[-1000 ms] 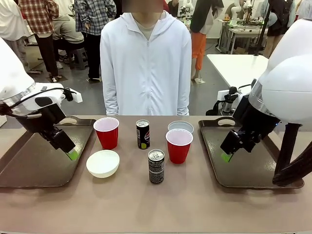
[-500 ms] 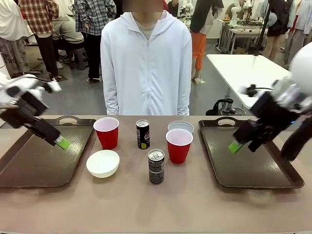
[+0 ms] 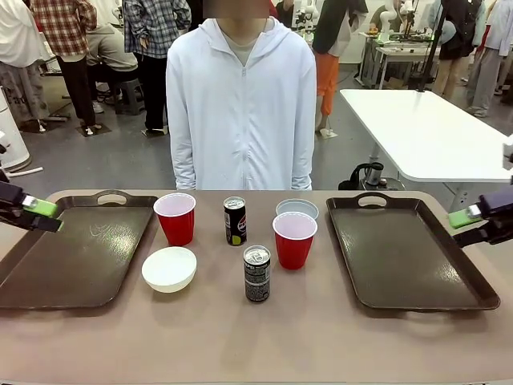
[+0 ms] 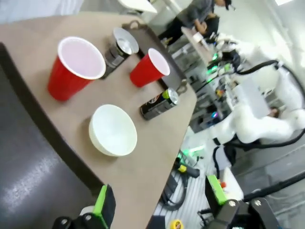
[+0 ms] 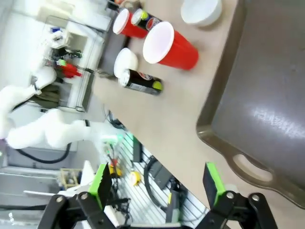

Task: Prepare tableware on both trays.
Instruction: Pick up a Picnic Bowl from the table and place it on a Handle tray.

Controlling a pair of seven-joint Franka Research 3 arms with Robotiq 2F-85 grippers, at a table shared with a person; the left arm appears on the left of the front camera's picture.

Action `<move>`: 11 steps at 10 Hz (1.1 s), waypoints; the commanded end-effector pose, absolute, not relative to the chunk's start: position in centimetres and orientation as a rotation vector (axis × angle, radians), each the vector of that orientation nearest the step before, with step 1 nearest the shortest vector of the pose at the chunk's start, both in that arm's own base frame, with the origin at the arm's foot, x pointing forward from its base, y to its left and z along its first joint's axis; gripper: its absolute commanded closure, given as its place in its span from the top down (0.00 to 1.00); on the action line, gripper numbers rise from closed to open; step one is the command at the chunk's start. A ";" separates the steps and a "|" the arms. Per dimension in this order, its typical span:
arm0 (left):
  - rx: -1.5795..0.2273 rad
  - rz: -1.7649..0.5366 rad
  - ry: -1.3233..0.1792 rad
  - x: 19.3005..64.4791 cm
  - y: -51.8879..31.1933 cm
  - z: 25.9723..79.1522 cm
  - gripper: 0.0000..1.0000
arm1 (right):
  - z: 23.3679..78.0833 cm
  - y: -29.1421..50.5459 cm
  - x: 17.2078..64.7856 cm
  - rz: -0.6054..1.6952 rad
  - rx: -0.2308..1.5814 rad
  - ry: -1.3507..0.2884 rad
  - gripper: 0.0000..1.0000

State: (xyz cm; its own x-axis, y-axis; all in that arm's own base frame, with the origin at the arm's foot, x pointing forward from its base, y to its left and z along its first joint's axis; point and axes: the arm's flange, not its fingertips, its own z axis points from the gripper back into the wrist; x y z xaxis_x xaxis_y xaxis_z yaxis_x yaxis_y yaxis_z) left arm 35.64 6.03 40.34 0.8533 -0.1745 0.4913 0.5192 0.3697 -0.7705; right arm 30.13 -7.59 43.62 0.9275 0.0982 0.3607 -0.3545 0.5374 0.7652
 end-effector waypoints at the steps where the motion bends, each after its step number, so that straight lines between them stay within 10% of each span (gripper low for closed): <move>1: -1.138 -0.380 -0.404 35.2 9.1 40.3 1.00 | 42.8 -9.5 28.2 0.250 1.057 -0.341 1.00; 11: -1.118 0.006 -0.431 31.9 11.8 37.7 1.00 | 37.3 -16.6 24.5 -0.070 1.149 -0.319 1.00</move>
State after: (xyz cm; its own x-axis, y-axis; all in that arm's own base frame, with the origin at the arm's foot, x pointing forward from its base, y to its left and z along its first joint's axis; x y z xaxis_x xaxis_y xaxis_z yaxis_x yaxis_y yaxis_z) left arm 33.01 13.70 38.05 0.9156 0.2062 0.3451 0.2303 0.4347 -0.8706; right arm 24.47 -17.81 37.97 0.9560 -0.2183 0.1958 -0.0896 0.4183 0.9039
